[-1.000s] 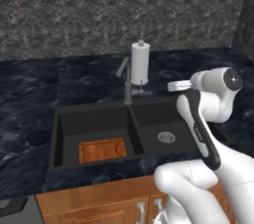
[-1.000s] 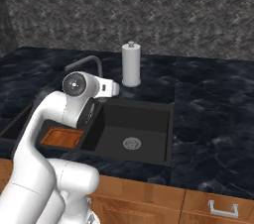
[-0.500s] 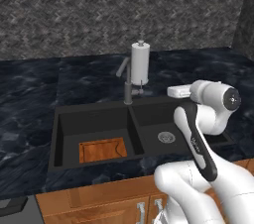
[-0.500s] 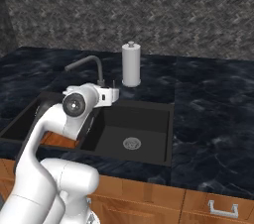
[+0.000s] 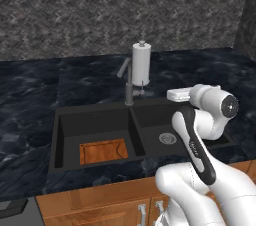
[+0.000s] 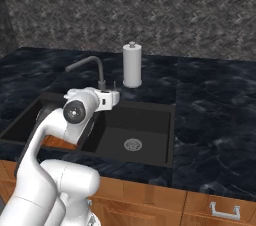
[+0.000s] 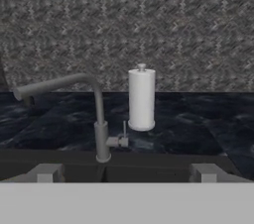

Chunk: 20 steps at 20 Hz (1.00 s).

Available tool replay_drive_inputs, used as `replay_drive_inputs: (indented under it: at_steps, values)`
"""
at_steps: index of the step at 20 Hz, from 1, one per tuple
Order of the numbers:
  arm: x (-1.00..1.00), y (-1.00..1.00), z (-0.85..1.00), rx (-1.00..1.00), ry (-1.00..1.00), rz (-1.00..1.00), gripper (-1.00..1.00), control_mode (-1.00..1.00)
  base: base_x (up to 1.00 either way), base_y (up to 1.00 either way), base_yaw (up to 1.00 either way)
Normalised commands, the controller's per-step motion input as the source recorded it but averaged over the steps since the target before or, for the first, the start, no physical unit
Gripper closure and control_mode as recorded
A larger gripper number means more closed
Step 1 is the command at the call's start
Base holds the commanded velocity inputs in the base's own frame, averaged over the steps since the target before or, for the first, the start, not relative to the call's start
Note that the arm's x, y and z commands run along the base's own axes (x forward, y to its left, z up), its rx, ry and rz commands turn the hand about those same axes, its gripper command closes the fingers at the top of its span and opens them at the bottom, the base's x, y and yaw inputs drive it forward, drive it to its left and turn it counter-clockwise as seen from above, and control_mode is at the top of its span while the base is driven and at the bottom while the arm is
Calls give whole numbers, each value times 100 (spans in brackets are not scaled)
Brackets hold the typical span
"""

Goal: Turn on the sink faucet with hot water and rinse the cutting board for ten seconds, then turn off the faucet. Push the cutting board to reach the water if necessary.

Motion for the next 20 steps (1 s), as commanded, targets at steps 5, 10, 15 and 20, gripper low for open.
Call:
replay_drive_inputs:
  at_steps: [5, 10, 15, 20]
  values:
    - [1, 2, -5, 0, 1, 0, -100, -100, 0, 0, 0]
    - [27, 11, -25, 0, 4, 0, -100, -100, 0, 0, 0]
    - [33, 3, -18, 0, 2, 0, -100, -100, 0, 0, 0]
    - [34, 0, -5, 0, 0, 0, -100, -100, 0, 0, 0]
